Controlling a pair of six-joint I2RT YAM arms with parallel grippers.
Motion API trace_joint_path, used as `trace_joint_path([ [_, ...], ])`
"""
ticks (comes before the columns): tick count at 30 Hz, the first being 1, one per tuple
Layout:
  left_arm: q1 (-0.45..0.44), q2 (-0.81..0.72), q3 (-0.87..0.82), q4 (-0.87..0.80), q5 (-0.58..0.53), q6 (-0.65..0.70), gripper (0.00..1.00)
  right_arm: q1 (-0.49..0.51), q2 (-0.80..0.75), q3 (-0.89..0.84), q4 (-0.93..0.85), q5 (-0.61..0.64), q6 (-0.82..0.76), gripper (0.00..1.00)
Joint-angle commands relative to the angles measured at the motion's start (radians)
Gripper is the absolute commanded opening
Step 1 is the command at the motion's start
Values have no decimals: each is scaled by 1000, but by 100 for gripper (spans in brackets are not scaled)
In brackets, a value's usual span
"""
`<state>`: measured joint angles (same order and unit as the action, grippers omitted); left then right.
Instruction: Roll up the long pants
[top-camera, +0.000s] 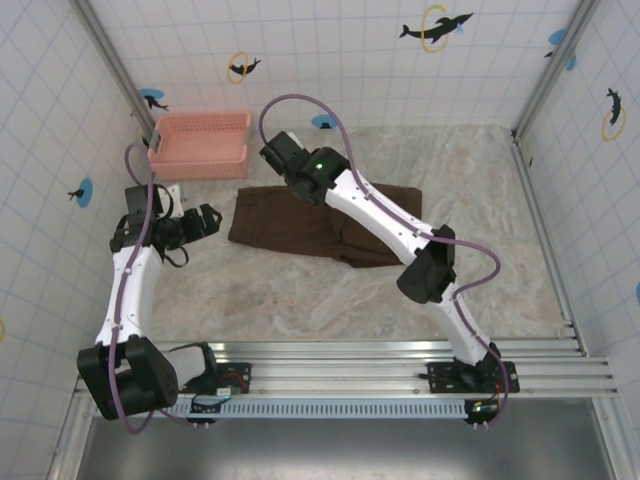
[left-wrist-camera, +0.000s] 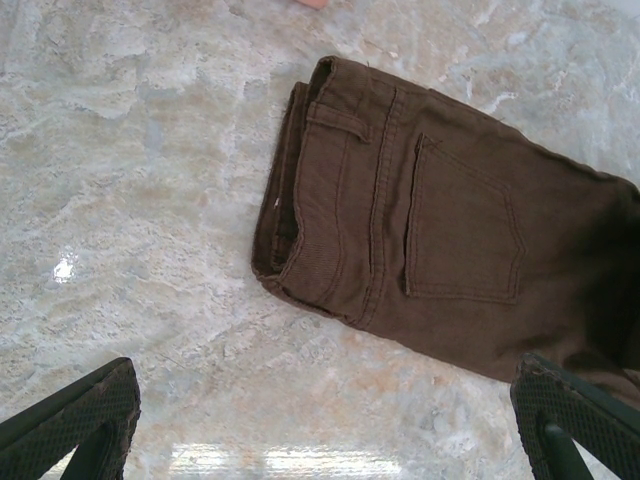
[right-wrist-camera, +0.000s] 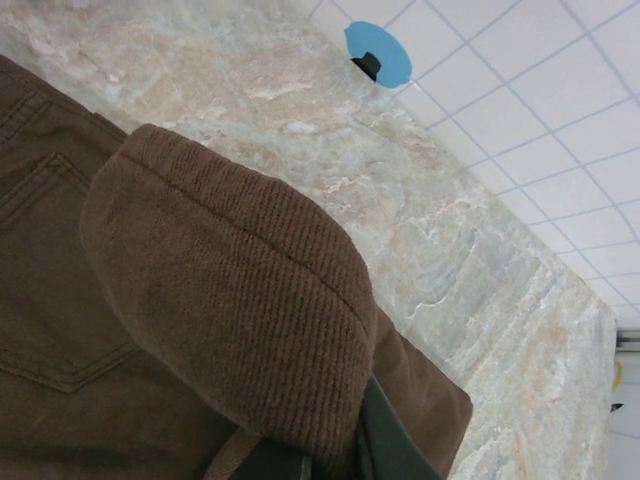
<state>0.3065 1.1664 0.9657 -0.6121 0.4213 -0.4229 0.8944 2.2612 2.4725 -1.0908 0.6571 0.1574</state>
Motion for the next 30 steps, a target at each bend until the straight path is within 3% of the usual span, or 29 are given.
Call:
trace_joint_path([
  [1, -6, -16, -9, -6, 2, -2, 97, 23, -92, -10, 21, 40, -12, 0],
  [11, -5, -27, -14, -12, -1, 3, 97, 41, -101, -10, 26, 26, -27, 0],
  [21, -5, -11, -17, 11, 3, -17, 97, 40, 11, 37, 59, -36, -42, 0],
  [30, -10, 3, -58, 153, 112, -191, 97, 33, 125, 113, 69, -130, -30, 0],
])
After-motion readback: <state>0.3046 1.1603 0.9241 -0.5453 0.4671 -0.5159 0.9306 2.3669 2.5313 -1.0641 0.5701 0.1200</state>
